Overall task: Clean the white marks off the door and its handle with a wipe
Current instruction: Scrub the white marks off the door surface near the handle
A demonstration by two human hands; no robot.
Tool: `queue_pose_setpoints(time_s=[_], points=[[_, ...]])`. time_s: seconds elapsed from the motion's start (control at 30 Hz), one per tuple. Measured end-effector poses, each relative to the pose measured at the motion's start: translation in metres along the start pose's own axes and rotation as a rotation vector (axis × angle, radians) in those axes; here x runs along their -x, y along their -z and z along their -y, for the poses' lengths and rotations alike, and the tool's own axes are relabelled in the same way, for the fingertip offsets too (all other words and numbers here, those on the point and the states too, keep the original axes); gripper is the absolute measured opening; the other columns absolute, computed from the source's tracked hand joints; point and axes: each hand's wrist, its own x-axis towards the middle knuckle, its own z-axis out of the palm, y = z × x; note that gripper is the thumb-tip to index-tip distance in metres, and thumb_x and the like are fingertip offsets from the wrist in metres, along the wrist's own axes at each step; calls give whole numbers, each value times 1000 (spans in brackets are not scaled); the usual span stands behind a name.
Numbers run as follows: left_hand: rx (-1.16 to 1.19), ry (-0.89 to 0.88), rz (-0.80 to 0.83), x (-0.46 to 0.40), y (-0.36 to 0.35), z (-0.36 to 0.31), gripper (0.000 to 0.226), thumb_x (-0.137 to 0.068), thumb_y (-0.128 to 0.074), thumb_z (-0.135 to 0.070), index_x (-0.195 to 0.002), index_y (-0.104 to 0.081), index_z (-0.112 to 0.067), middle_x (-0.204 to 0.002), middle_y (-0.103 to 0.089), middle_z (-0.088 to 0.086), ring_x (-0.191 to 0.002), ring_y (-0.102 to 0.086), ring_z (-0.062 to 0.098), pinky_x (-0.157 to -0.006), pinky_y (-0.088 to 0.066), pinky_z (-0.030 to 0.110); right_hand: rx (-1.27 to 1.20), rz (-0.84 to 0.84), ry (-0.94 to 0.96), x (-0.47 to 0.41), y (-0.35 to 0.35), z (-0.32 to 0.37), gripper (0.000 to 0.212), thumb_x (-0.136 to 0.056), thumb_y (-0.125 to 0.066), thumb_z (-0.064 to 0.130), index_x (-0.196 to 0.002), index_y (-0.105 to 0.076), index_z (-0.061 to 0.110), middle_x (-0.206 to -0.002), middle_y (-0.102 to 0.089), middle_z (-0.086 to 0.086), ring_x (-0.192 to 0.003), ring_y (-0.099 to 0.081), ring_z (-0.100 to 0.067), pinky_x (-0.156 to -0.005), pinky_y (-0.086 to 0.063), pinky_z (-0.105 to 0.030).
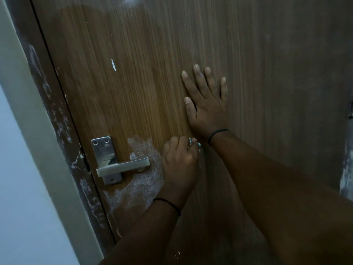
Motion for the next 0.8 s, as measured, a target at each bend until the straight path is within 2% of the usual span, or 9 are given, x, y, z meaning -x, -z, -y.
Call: queue_pose_setpoints(time_s=[0.1,0.23,0.33,0.43,0.5,0.6,0.7,0.8], points=[[4,-31,20,6,-2,-1,8,-90,-65,-12,-91,-73,-11,-74,-55,2,-72,-49,20,-64,-35,33,14,-8,-5,0,0,-1,54,-103,-30,38,-156,-18,33,-165,-13,4,-153,-5,-19,-120,-8,-58],[-15,-81,163,55,6,3,28,-81,-75,-20,-107,-72,-12,-84,-61,4,-81,-54,23,-72,-45,39,0,-20,6,0,-2,-3,55,-102,-31,39,-156,-21,33,-165,-16,3,-153,-7,-20,-120,-8,-58],[-16,-111,189,47,9,4,25,-81,-75,-22,-104,-73,-13,-83,-62,4,-80,-55,23,-74,-44,39,11,-34,10,0,-4,-3,55,-102,-31,39,-155,-21,33,-164,-17,3,-153,-8,-20,-120,-9,-58],[-15,-63,95,10,5,3,11,-87,-69,-17,-95,-75,-12,-74,-58,4,-74,-51,23,-68,-37,36,5,-40,8,-1,-7,-4,55,-102,-32,39,-155,-19,34,-165,-16,3,-153,-8,-20,-120,-9,-58],[-11,-38,60,2,2,0,10,-88,-67,-15,-94,-75,-11,-72,-57,4,-72,-50,22,-65,-36,35,6,-37,2,-1,-7,-4,55,-102,-32,39,-155,-18,34,-165,-15,4,-153,-7,-20,-120,-8,-58],[-8,-104,128,28,4,-8,17,-86,-71,-18,-102,-74,-12,-77,-59,2,-74,-52,19,-66,-40,34,7,-30,7,-1,-4,-4,55,-102,-30,39,-156,-19,34,-165,-15,4,-153,-7,-19,-120,-7,-57],[-2,-192,166,32,6,-8,16,-85,-72,-19,-99,-75,-12,-77,-60,1,-74,-53,19,-68,-40,34,-3,-28,5,0,-4,-4,55,-102,-32,39,-155,-21,33,-165,-16,4,-153,-7,-20,-121,-7,-56],[15,-102,83,1,4,-5,9,-81,-74,-14,-90,-76,-11,-71,-57,4,-70,-53,23,-64,-39,35,-5,-35,-3,0,-4,-2,55,-101,-33,39,-155,-21,33,-165,-16,4,-153,-8,-19,-121,-8,-56]])
